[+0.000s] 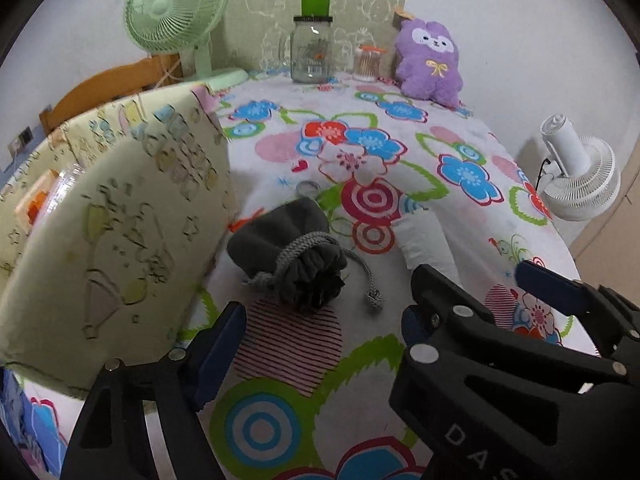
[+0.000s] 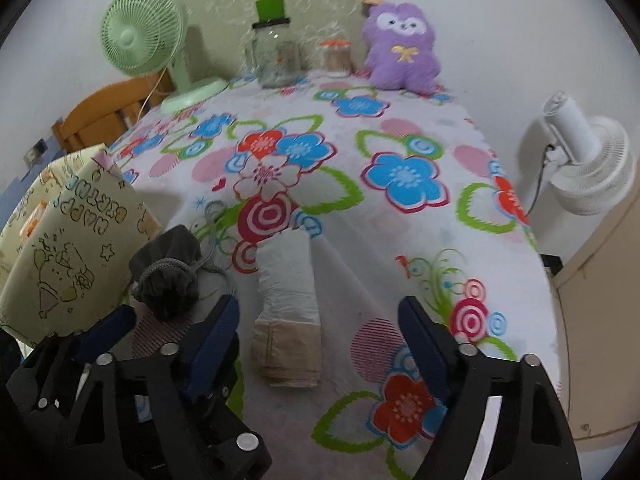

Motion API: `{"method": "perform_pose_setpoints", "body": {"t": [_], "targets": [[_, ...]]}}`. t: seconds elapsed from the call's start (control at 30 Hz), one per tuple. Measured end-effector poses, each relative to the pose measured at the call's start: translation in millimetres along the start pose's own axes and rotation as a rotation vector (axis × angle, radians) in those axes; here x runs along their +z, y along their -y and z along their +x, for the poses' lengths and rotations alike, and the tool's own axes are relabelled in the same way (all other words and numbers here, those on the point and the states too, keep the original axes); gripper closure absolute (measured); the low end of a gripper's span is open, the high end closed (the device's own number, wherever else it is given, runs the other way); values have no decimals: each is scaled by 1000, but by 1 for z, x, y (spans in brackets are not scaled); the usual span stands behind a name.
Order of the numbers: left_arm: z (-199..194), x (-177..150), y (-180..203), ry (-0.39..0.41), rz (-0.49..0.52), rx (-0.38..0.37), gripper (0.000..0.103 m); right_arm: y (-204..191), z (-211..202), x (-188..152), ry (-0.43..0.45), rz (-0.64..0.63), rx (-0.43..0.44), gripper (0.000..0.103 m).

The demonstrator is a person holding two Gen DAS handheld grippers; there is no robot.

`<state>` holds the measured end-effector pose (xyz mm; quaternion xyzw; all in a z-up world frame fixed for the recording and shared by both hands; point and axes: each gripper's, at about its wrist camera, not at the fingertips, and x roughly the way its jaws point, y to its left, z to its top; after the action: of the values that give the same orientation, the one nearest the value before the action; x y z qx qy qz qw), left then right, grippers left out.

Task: Organize soft objects
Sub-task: 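Grasp the grey drawstring pouch with the left gripper while the right grasps the white rolled cloth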

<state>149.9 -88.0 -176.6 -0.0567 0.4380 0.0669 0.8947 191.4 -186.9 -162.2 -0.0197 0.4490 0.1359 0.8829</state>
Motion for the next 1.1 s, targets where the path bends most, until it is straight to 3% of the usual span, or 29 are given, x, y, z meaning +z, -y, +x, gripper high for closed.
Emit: {"method": "perform_pose_setpoints", "body": {"t": [0.23, 0.47, 1.1], "targets": [[4, 0, 3, -9, 0, 11, 22, 2, 13, 1, -38, -1, 52, 38], [5, 0, 4, -9, -1, 23, 22, 1, 16, 3, -38, -45, 36, 69], [14, 23, 3, -7, -106, 115, 22, 8, 8, 27, 25, -49, 30, 72]]}}
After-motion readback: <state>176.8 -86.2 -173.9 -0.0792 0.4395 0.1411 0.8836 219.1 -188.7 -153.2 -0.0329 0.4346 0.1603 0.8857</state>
